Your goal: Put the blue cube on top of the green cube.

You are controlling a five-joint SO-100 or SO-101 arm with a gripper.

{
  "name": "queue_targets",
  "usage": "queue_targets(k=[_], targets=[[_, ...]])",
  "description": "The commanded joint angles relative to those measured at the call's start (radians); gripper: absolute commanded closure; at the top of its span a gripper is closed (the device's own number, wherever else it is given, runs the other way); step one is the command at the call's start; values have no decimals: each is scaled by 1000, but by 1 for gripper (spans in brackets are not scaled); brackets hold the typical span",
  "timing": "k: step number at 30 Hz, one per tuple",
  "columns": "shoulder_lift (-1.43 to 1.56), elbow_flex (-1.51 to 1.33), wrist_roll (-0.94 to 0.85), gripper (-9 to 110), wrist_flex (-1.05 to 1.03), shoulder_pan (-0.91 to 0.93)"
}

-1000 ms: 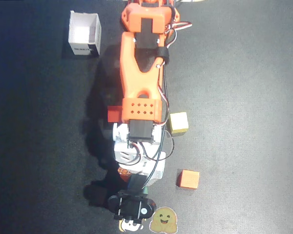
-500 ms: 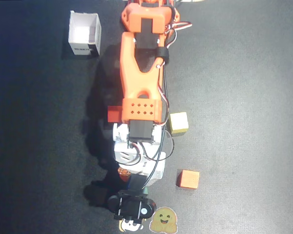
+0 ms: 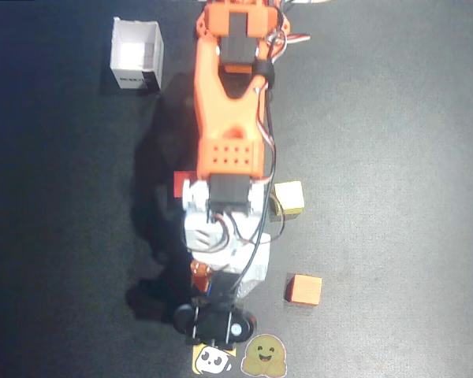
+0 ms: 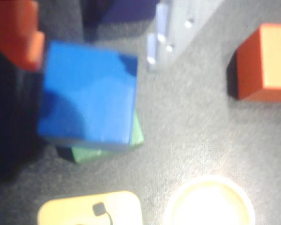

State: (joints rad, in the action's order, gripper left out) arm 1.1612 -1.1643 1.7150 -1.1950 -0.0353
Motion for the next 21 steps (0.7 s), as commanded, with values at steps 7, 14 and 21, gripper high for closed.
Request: queue_targets(k=[7,14,21], targets=[[348,-290,-67,84,57,2],[664,-735,-115,101,238,2],[862,-999,-150,101,284,0]])
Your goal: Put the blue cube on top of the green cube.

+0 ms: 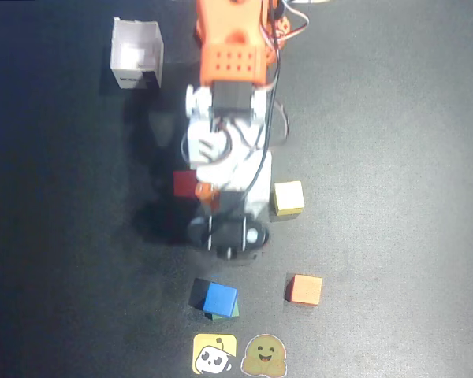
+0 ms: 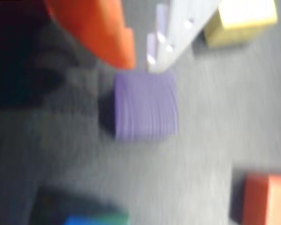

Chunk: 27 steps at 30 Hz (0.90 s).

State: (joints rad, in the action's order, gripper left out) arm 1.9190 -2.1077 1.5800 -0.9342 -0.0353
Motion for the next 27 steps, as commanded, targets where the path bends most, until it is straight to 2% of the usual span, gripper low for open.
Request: queue_targets(k=[1,13,27], targets=[[135,-95,-25,101,32,2],[449,-420,-58,101,58,8],[704,-629,-87,101,46,11]])
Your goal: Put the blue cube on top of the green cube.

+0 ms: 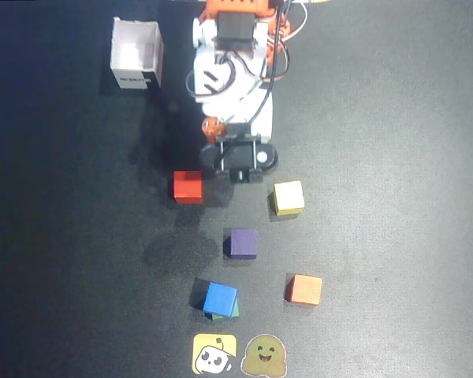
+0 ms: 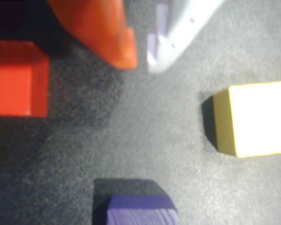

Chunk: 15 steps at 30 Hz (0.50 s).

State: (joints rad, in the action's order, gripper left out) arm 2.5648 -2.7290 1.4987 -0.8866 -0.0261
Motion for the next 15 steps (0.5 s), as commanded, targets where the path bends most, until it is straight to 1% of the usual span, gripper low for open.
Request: queue_targets(k=[1,6,8,11,15], targets=[[86,-21,-6,101,-9,2],[304,-117,-17,101,-86,2],[422,-144,-21,101,-161,2],[463,-144,-31,101,-212,2],[528,-144,-25,101,-334,0]])
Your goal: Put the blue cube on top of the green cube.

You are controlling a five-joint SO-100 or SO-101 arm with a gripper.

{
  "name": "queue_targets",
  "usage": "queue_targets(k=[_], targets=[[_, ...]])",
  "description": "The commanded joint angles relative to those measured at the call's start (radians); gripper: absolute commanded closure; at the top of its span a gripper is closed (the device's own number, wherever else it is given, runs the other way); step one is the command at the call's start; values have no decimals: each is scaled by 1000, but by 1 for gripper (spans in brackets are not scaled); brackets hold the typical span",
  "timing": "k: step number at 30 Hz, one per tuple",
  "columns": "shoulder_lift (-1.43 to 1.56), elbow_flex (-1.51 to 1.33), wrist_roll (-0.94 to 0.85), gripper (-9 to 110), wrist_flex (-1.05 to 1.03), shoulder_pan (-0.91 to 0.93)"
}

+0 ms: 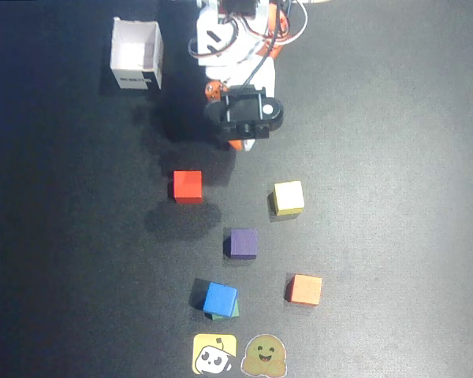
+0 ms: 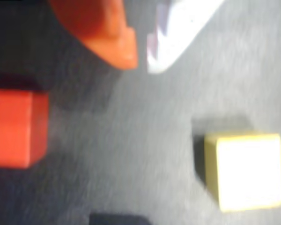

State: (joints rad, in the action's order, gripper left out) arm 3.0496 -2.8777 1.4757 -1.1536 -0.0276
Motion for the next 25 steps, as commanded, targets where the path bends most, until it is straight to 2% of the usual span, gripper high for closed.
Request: queue_targets(k=[1,25], targets=[[43,5,3,101,-94,3],[43,5,-37,101,-107,-9]])
